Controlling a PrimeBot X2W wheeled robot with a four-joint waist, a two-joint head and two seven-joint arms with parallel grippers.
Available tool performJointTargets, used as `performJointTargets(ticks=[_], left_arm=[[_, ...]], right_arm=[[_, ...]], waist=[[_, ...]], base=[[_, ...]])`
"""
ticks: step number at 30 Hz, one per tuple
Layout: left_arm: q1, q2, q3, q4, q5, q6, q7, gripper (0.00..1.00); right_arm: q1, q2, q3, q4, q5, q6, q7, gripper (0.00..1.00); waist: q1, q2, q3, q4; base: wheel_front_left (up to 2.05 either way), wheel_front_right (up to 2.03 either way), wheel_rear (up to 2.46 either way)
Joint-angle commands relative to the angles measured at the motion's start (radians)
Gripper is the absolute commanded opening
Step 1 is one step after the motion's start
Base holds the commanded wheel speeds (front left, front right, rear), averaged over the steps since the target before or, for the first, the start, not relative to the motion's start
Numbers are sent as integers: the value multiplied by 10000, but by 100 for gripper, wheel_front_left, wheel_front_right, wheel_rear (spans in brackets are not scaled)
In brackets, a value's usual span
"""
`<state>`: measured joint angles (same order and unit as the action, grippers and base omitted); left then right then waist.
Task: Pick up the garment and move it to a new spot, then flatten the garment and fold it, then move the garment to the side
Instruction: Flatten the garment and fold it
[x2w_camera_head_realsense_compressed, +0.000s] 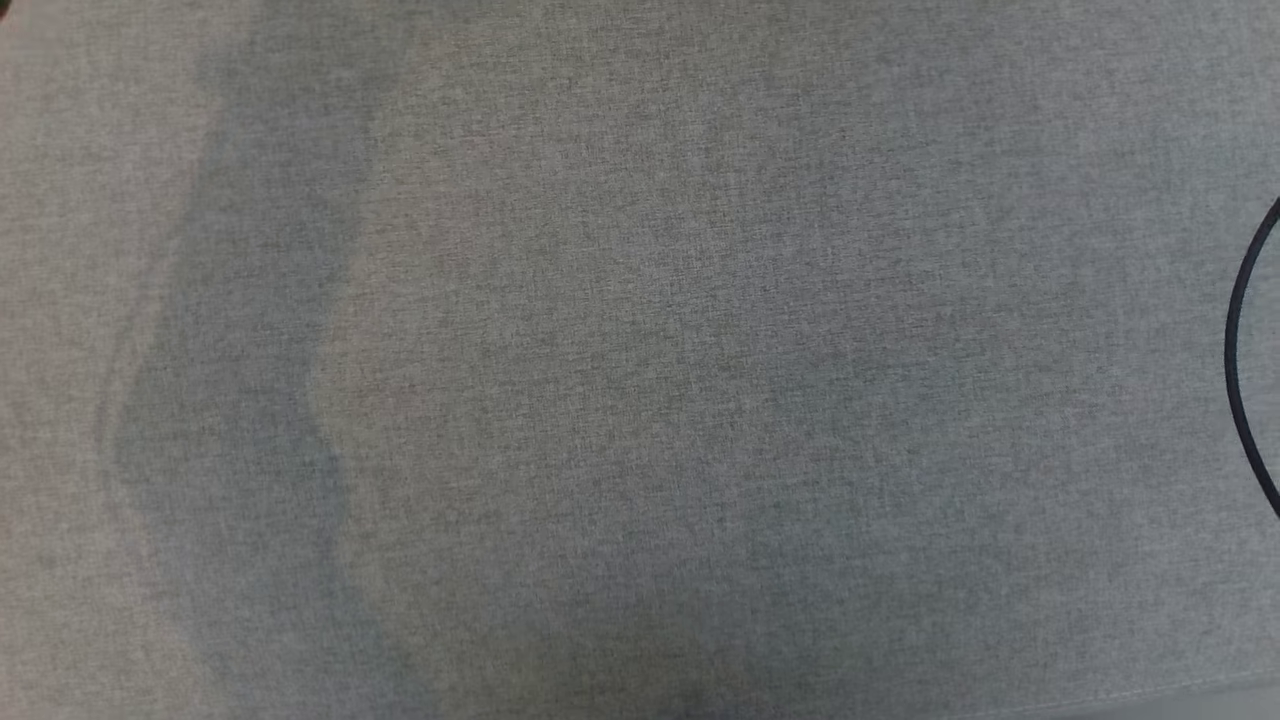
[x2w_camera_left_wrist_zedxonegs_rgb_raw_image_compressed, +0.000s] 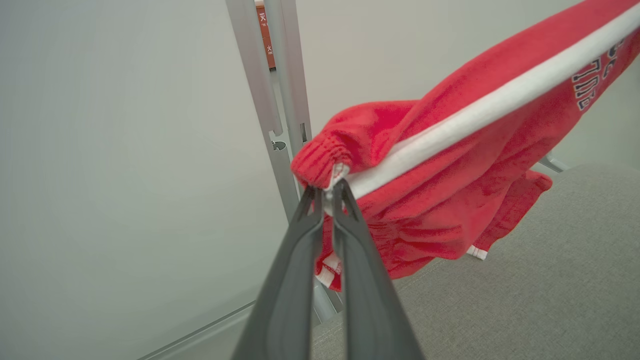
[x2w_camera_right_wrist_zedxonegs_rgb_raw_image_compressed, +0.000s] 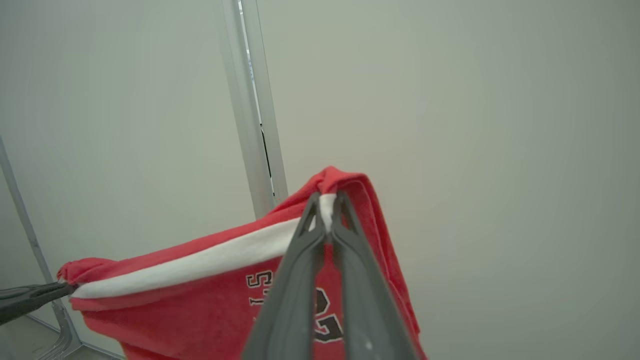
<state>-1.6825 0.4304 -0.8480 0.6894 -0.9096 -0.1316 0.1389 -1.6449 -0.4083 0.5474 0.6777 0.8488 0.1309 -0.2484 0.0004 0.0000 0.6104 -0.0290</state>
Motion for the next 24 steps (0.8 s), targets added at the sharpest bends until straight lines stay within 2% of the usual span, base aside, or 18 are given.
performJointTargets(ticks=[1,6,9,14,19,24], left_arm=[[70,-12,-137,62,-229,21,-83,0],[1028,157,-1190,-44,-1025,20,-36,0],[1678,558,-2106,-499,-1354,20,133,0],[2974,1156,-3056,-1292,-2309,20,437,0],[4484,1872,-3793,-2191,-3403,20,1185,0],[5929,2489,-4168,-3069,-3904,20,2181,0]], right_arm=[[127,-20,170,66,176,-3,-62,0],[1043,-270,1297,-39,532,-1,114,0],[1918,-660,2012,-343,710,-1,160,0],[3423,-1558,3006,-1227,1057,-1,467,0],[5206,-2600,4005,-2197,1602,-3,1620,0],[6900,-3578,4567,-3223,2387,-10,2923,0]], waist=[[-4,0,-37,-93],[-4,0,-462,-116],[-4,0,-909,-75],[-4,0,-1978,-22],[-4,0,-3309,-139],[-4,0,-4474,-265]], base=[[0,0,0],[0,0,0],[0,0,0],[0,0,0],[0,0,0],[0,0,0]])
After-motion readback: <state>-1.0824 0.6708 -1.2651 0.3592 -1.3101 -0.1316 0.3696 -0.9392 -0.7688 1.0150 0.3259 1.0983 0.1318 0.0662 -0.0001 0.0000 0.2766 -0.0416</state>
